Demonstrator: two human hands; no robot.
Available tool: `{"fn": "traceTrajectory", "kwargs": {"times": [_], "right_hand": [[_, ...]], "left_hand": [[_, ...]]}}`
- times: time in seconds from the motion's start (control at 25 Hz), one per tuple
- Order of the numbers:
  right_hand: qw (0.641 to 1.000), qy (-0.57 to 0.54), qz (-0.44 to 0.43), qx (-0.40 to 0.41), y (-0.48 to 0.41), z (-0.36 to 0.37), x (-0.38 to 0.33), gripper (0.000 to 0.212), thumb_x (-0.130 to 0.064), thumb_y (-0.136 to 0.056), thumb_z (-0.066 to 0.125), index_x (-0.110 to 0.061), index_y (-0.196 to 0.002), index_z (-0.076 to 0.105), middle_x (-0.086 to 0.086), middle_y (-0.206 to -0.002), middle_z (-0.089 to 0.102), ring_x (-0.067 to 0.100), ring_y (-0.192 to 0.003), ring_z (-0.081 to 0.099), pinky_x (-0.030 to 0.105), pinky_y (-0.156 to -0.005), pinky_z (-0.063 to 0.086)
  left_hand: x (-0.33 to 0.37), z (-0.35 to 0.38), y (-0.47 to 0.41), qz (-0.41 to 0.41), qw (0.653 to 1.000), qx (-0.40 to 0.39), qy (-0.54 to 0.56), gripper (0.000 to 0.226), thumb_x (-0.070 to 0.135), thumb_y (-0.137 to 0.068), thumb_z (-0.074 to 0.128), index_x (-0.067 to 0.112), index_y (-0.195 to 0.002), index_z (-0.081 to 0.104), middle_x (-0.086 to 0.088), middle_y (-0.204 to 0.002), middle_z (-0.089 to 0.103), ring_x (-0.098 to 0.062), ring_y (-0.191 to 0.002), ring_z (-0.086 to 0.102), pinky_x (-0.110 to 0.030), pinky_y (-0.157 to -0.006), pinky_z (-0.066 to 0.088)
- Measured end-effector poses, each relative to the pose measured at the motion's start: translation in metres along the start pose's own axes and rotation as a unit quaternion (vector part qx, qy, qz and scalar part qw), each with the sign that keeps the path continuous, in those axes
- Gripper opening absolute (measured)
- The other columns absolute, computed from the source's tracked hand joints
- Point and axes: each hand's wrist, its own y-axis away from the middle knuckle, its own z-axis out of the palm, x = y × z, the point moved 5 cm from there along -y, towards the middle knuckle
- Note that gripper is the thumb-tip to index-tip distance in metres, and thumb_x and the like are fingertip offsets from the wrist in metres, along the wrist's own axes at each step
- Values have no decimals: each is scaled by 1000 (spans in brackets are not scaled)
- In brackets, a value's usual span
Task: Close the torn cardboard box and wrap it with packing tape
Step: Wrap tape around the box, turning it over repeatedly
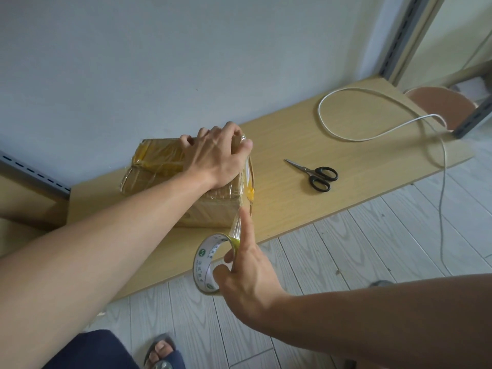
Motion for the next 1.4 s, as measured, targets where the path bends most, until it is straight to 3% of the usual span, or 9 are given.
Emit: {"fn": "traceTrajectory", "kwargs": {"times": [0.12,0.24,0.48,0.6,0.76,0.88,1.04,1.28,1.4], "right_hand": [[1000,-17,0,-15,3,-7,-1,106,-11,-83,54,-51,-146,-21,2,-121,55,17,-104,56,36,-93,51],[998,-23,0,-53,12,-12,0,101,-8,-85,51,-49,-148,-17,1,-107,60,13,-90,59,21,-74,52],[999,-32,23,-9,-5,-23,1,94,-6,-89,46,-54,-147,-11,7,-118,63,20,-85,67,28,-62,57],[985,-159,61,19,-28,-38,-3,88,-2,-82,46,-49,-149,16,-2,-111,63,18,-93,65,34,-71,60],[973,-211,77,58,-47,-59,-5,73,8,-76,44,-36,-133,52,1,-97,62,12,-72,56,18,-49,46],[977,-190,68,70,-54,-69,3,67,6,-80,44,-38,-128,60,1,-77,61,9,-57,50,20,-48,41],[986,-152,39,59,-60,-68,7,65,1,-81,43,-44,-125,58,1,-86,65,13,-62,53,28,-56,46],[985,-143,57,81,-69,-69,13,51,-6,-80,50,-35,-123,52,2,-82,60,17,-74,57,32,-64,50],[951,-272,115,95,-82,-75,14,46,-1,-80,52,-18,-123,48,13,-95,64,22,-80,64,40,-76,60]], "left_hand": [[-21,-30,4,61,971,-159,167,99,93,-65,50,47,-149,24,-2,-153,38,-20,-142,33,-55,-117,24],[-72,-44,25,80,962,-246,-87,133,102,-40,55,58,-150,-5,3,-163,17,-25,-152,16,-59,-123,5],[-80,-38,51,6,964,-189,-186,135,113,-41,22,49,-153,-16,-10,-156,31,-37,-139,36,-59,-108,31],[-75,-36,60,-100,962,-189,-167,132,110,-47,14,43,-153,-26,-24,-150,38,-44,-135,43,-57,-107,36],[-65,-35,63,-169,942,-220,-188,129,107,-47,2,36,-149,-37,-28,-146,48,-42,-120,58,-51,-103,47],[-64,-40,57,-115,955,-197,-191,115,104,-62,14,45,-149,-31,-21,-166,10,-47,-139,39,-64,-110,35],[-31,-23,55,194,967,-118,-116,89,87,-79,24,51,-156,-2,9,-169,-13,-21,-156,-10,-74,-116,3],[-38,-11,47,122,987,-72,-80,75,67,-86,36,51,-154,10,10,-165,12,-16,-155,-3,-78,-112,5],[-39,-11,35,58,995,-36,-69,73,66,-86,37,47,-153,17,6,-156,23,-17,-152,9,-78,-110,9]]}}
